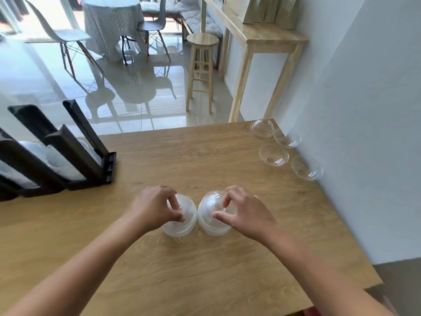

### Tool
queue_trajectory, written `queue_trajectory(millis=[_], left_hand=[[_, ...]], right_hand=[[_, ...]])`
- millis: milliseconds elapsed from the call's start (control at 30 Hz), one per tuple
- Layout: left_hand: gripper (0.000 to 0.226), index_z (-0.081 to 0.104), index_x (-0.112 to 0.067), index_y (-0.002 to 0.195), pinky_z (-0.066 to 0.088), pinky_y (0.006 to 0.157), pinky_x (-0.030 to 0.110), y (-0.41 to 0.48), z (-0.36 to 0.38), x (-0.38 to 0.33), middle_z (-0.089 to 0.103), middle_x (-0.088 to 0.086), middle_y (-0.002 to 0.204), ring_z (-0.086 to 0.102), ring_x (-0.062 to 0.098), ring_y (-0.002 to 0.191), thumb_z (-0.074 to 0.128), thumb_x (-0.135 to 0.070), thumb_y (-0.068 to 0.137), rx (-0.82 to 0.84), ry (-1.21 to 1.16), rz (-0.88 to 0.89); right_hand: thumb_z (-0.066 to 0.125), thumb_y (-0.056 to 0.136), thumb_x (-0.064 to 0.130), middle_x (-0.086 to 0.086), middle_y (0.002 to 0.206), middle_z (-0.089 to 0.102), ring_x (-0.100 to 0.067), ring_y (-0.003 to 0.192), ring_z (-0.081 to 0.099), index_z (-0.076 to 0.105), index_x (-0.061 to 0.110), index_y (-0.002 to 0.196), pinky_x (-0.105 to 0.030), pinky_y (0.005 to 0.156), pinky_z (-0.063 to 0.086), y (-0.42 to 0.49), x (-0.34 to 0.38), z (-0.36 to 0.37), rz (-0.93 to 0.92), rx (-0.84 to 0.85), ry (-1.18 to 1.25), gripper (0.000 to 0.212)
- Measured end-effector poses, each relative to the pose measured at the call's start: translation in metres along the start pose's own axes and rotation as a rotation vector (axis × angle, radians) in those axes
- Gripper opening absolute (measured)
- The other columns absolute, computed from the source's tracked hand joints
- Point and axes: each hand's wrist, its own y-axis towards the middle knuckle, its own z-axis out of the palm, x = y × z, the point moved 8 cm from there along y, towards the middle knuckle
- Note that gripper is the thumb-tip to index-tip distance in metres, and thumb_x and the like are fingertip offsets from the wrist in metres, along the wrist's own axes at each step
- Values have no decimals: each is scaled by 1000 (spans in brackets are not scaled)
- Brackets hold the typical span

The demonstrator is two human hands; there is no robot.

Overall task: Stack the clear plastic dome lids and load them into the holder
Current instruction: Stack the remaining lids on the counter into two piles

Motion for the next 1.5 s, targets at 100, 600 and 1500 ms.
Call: queue_trajectory(millis=[100, 600, 1500], left_hand=[[28, 64, -32, 78, 40, 89, 27, -7, 8, 6, 57, -15, 131, 53, 10, 117, 82, -49, 64, -50, 30, -20], [42, 51, -40, 96, 39, 70, 28, -4, 8, 4, 57, -16, 121, 55, 11, 100, 67, -68, 70, -197, 52, 16], [20, 66, -24, 111, 53, 74, 36, 204, 110, -242, 54, 4, 116, 54, 23, 106, 53, -27, 96, -211, 439, 518]], right_hand=[[67, 79, 56, 8, 123, 53, -8, 119, 48, 52, 28, 94, -27, 89, 25, -4, 5, 9, -38, -35, -75, 35], [59, 80, 65, 5, 135, 51, -11, 130, 44, 48, 27, 114, -34, 102, 36, -11, -2, 12, -30, -143, 19, 52], [57, 90, 16, -9, 115, 57, -31, 108, 50, 64, 19, 120, -39, 87, 40, 4, -247, -91, 401, -341, -449, 32]])
